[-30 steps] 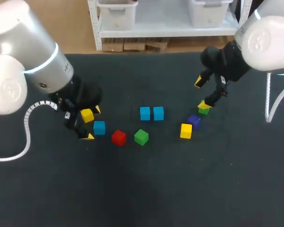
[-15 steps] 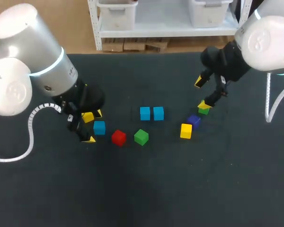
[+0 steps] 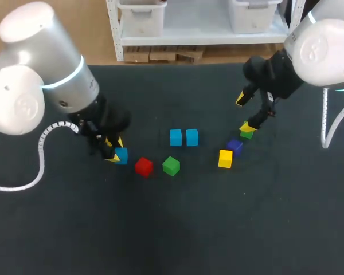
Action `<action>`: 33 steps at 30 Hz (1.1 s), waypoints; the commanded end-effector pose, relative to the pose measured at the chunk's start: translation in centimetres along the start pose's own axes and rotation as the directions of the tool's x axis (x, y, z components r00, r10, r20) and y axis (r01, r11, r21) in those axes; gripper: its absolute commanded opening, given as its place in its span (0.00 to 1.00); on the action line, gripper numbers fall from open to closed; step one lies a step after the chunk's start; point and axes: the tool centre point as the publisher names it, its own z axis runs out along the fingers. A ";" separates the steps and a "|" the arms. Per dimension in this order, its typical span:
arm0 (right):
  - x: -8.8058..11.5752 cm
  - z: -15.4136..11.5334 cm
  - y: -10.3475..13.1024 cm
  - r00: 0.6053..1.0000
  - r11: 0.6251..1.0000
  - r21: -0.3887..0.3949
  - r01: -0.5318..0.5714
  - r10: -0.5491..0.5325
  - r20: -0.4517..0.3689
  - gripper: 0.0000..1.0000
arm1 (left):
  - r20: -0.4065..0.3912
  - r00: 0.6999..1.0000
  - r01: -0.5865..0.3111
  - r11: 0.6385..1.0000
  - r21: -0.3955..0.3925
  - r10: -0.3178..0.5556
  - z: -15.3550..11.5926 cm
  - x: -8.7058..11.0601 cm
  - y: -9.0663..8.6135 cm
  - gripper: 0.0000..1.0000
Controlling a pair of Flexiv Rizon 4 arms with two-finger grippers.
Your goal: Place the blue cubes, place green cubes on the blue cubes, place the yellow cubes on the green cubes, then place the red cubes on the yellow cubes, and place purple cube on the red cubes.
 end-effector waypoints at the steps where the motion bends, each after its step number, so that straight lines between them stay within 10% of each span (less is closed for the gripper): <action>1: 0.0 0.0 -0.1 1.000 1.000 -0.001 0.001 -0.001 0.002 1.00 | -0.012 1.000 0.004 1.000 0.003 -0.004 0.2 -0.3 0.3 0.00; 33: 0.0 0.0 -0.1 1.000 1.000 -0.001 0.001 -0.001 0.002 1.00 | 0.069 0.997 0.038 0.995 -0.087 -0.032 -0.9 -7.3 4.9 0.00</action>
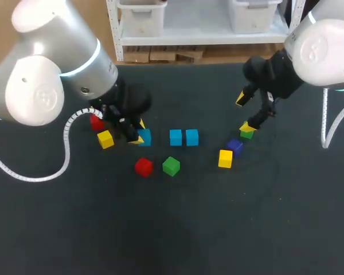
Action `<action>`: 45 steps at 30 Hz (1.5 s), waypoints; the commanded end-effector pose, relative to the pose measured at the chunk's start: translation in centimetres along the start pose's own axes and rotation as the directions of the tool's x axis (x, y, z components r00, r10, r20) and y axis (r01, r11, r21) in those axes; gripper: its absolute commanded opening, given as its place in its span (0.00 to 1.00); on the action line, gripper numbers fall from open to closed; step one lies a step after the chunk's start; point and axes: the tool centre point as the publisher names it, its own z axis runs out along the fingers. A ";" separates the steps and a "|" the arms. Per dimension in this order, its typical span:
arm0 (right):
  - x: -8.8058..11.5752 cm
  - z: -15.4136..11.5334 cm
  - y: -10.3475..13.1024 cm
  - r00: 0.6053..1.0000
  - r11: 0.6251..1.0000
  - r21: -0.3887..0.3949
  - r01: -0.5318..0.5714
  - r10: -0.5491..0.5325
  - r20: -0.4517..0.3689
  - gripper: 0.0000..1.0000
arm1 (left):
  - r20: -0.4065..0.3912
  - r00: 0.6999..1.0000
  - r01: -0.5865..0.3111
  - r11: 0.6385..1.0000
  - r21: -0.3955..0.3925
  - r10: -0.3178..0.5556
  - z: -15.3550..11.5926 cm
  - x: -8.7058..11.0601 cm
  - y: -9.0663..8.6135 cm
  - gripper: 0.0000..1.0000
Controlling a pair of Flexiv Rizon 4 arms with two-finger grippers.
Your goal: Place the blue cubes, place green cubes on the blue cubes, place the yellow cubes on the green cubes, then place the red cubes on the yellow cubes, and place purple cube on the red cubes.
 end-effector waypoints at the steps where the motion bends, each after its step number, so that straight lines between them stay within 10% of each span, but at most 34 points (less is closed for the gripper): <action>1: 0.0 0.0 -0.1 1.000 1.000 -0.001 0.001 -0.001 0.002 1.00 | -0.008 1.000 -0.003 1.000 0.007 0.003 0.9 -1.0 0.8 0.00; 45: 0.0 0.0 -0.1 1.000 1.000 -0.001 0.001 -0.001 0.002 1.00 | -0.043 0.999 0.004 1.000 0.018 -0.003 3.8 -2.0 2.1 0.00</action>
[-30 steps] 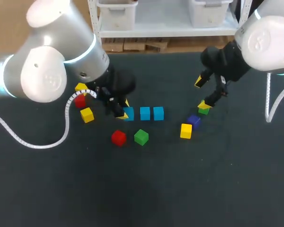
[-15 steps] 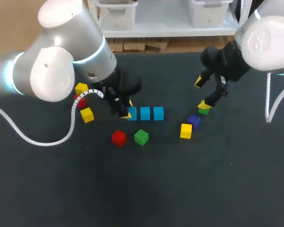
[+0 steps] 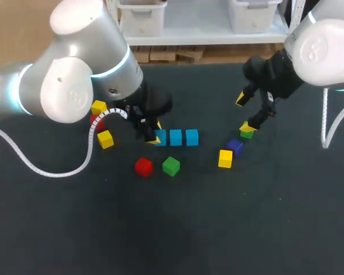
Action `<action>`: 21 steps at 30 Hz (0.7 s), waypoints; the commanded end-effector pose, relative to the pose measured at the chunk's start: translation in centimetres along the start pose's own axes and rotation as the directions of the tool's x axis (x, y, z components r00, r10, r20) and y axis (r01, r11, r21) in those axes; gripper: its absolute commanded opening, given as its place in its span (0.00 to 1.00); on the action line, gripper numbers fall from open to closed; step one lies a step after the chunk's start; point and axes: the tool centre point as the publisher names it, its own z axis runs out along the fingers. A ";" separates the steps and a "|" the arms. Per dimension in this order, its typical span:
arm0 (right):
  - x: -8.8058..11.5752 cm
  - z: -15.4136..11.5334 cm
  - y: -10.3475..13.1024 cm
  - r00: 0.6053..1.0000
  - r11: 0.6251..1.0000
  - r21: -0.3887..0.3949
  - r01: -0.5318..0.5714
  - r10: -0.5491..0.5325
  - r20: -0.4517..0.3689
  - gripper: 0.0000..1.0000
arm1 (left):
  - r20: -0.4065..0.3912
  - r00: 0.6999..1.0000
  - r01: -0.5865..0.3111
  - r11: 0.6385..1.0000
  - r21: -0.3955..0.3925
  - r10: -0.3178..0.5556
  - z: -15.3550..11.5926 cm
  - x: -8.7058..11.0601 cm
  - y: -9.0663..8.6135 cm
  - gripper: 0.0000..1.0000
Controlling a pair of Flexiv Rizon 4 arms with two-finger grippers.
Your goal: Place the blue cubes, place green cubes on the blue cubes, place the yellow cubes on the green cubes, then place the red cubes on the yellow cubes, and place purple cube on the red cubes.
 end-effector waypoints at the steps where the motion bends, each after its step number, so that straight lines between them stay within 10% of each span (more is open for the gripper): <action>1: 0.0 0.0 -0.1 1.000 1.000 -0.001 0.001 -0.001 0.002 1.00 | -0.007 1.000 0.000 1.000 0.006 0.000 0.2 0.1 0.3 0.00; 21: 0.0 0.0 -0.1 1.000 1.000 -0.001 0.001 -0.001 0.002 1.00 | -0.022 1.000 0.013 1.000 0.007 -0.013 0.5 0.6 0.6 0.00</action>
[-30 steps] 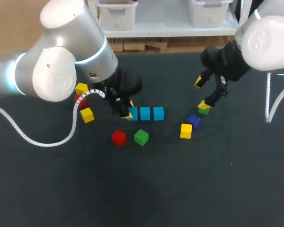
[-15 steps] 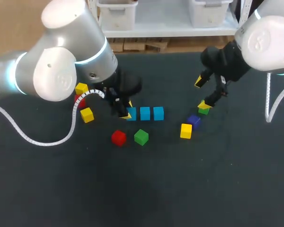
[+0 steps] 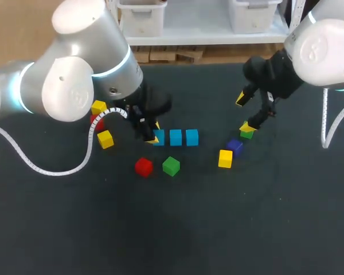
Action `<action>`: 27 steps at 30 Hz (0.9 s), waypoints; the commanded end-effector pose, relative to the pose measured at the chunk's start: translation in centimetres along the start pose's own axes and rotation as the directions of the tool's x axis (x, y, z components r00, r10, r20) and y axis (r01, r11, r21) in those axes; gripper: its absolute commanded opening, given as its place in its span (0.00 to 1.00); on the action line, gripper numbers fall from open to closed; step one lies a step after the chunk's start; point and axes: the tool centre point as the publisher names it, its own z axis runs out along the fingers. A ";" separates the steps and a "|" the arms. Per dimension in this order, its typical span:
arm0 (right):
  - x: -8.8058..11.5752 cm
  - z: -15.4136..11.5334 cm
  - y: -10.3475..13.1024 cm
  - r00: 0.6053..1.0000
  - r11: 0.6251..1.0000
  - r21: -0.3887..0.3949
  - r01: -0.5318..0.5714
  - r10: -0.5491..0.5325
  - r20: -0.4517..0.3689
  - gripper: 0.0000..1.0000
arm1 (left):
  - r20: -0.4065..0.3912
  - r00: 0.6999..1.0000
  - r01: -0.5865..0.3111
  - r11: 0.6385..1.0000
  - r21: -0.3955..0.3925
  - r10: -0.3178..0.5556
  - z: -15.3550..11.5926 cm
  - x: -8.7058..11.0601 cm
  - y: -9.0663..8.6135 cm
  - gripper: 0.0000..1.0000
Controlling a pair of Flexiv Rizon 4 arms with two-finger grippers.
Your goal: Place the blue cubes, place green cubes on the blue cubes, place the yellow cubes on the green cubes, then place the red cubes on the yellow cubes, and place purple cube on the red cubes.
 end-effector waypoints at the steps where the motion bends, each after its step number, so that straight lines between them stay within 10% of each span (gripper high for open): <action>1: 0.0 0.0 -0.1 1.000 1.000 -0.001 0.001 -0.001 0.002 1.00 | -0.005 1.000 0.005 1.000 0.004 -0.005 0.1 0.0 0.2 0.00; 21: 0.0 0.0 -0.1 1.000 1.000 -0.001 0.001 -0.001 0.002 1.00 | 0.005 1.000 0.011 1.000 0.014 -0.011 0.4 -0.2 0.1 0.00; 27: 0.0 0.0 -0.1 1.000 1.000 -0.001 0.001 -0.001 0.002 1.00 | -0.002 1.000 0.013 1.000 0.013 -0.013 0.4 -0.2 0.2 0.33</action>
